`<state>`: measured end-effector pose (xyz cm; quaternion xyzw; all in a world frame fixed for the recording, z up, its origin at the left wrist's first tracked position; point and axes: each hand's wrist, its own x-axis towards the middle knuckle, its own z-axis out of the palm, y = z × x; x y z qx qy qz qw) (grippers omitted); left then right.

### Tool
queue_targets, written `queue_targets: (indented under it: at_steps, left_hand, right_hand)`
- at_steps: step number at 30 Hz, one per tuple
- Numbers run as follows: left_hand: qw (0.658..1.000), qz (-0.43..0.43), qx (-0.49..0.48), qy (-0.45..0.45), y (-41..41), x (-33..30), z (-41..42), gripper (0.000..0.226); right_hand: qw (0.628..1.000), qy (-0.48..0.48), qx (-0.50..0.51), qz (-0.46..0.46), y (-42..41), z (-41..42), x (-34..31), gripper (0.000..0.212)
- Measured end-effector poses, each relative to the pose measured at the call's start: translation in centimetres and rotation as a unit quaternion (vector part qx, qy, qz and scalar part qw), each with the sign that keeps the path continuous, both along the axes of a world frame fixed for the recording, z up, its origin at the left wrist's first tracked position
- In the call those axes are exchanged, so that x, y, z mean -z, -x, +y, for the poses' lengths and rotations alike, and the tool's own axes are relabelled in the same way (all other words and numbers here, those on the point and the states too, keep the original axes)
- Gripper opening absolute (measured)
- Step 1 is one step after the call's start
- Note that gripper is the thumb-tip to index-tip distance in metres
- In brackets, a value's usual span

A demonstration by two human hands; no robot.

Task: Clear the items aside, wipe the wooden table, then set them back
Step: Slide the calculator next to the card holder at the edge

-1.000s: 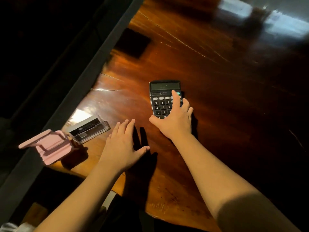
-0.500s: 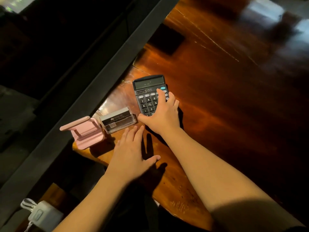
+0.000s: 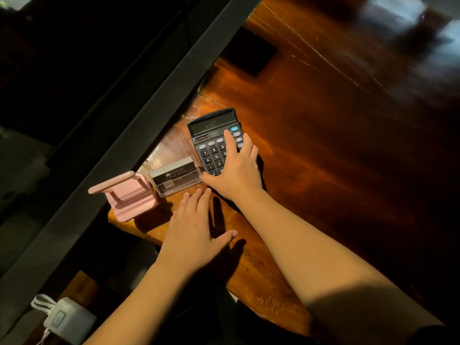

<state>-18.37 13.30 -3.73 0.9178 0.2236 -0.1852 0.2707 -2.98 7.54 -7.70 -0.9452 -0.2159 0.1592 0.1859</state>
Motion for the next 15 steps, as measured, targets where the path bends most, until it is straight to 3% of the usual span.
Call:
queue_targets:
  at_steps: [8,15]
  left_hand:
    - [1.0,-0.015,0.003,0.022,-0.2,-0.5,0.6,0.106]
    - [0.995,-0.061,0.063,0.056,-1.8,-2.1,1.1,0.096]
  right_hand:
    - [0.998,-0.007,-0.016,0.066,-0.6,-1.5,-1.2,0.121]
    - [0.989,-0.069,0.092,0.088,0.8,-7.0,-4.5,0.093]
